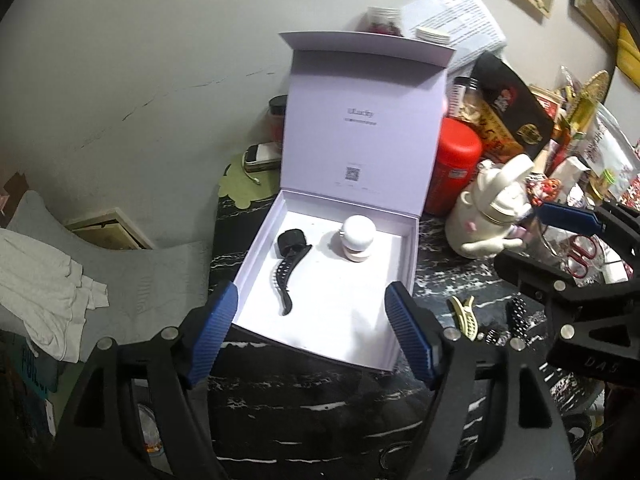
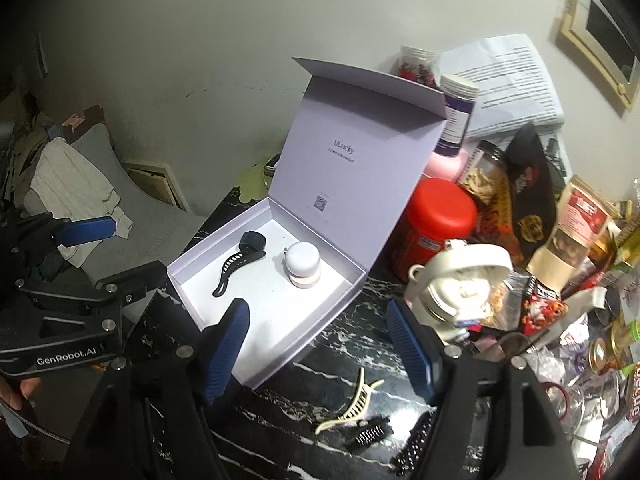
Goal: Organize objects
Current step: 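Withdraw both open tools from the box back over the table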
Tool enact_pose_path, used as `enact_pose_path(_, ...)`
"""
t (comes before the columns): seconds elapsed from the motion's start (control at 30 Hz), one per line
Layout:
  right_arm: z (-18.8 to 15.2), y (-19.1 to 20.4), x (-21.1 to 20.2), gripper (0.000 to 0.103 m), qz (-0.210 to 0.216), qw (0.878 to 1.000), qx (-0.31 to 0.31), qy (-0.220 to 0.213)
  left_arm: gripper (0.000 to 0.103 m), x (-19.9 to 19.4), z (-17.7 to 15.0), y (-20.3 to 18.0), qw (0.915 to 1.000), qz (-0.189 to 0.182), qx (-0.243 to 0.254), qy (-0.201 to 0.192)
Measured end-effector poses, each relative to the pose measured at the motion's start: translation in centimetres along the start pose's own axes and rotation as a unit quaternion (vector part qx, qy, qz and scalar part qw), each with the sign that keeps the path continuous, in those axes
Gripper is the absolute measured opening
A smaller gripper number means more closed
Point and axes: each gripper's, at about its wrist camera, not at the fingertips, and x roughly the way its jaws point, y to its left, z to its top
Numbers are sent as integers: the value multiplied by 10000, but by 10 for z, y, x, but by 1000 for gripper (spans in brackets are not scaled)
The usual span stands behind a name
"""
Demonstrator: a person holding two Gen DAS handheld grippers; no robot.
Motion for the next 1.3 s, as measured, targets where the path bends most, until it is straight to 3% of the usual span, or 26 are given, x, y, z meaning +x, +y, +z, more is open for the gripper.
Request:
enact_pose_path(0.47, -42, -23, -31, 73, -203, 9995, 222, 71, 76, -14, -20, -44, 9994, -233, 248, 96)
enact_pose_path(1.3, -118, -94, -50, 73, -550, 9936, 906, 399, 76, 0, -48, -147, 9917, -899, 819, 407)
